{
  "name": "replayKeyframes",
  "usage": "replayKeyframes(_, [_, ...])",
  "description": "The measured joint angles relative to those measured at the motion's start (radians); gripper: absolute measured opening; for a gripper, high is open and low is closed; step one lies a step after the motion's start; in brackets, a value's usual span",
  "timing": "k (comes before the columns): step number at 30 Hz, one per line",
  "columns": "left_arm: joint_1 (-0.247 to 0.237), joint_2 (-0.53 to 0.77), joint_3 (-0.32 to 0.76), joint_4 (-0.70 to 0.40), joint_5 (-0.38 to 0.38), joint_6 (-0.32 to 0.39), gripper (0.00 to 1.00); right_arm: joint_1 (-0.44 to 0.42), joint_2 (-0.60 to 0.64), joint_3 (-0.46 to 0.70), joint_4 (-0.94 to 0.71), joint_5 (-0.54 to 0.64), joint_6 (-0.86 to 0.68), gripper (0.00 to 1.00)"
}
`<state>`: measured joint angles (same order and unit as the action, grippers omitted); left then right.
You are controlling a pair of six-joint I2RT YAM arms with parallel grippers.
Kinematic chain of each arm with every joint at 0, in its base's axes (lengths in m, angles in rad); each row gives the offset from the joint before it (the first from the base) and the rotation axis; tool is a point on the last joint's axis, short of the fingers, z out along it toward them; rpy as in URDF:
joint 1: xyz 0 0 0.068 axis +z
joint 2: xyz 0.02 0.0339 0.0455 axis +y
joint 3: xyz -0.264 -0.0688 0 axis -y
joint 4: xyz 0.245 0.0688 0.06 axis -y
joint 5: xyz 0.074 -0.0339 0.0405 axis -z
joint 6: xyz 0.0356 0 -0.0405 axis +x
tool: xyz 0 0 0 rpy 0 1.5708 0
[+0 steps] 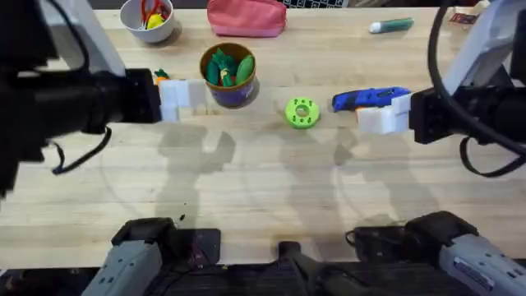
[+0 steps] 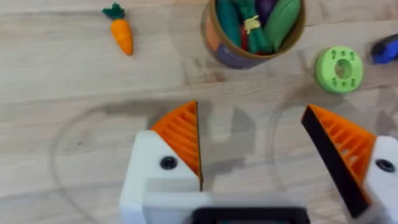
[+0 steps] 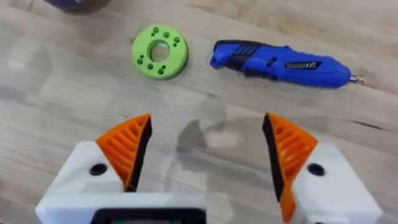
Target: Pick up the gripper from the table and insert it into the empty holder that is missing its gripper. Then pick up a screw, insert it into the mounting hole, and use the screwdriver to tighten it. Finally, clean up the table by picking up the vegetable and placing it into the bucket.
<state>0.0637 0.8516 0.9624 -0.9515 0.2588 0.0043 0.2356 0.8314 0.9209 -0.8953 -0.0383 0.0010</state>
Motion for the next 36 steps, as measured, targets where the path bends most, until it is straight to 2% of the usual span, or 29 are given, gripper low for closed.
replayKeyframes(5, [0.039,0.15,0.109,-0.077,-0.086,0.009,0.985,0.0,0.0,-0.003,-0.007,0.0,0.001,0.994])
replayKeyframes(12, [0.159,0.514,0.371,-0.165,-0.171,0.043,0.985,0.0,0.0,-0.003,-0.024,0.0,0.003,0.991])
replayKeyframes(16, [0.203,0.694,0.481,-0.169,-0.19,0.069,0.985,0.0,0.0,-0.003,-0.024,0.0,0.003,0.994])
replayKeyframes(19, [0.208,0.819,0.547,-0.169,-0.201,0.09,0.997,0.0,0.0,-0.003,-0.025,0.0,0.003,0.994])
replayKeyframes(26, [0.204,1.064,0.67,-0.167,-0.203,0.116,0.957,0.0,0.0,-0.003,-0.025,0.0,0.003,0.993])
replayKeyframes(36, [0.183,1.22,0.748,-0.156,-0.267,0.124,0.926,0.0,0.0,-0.003,-0.025,0.0,0.003,0.994])
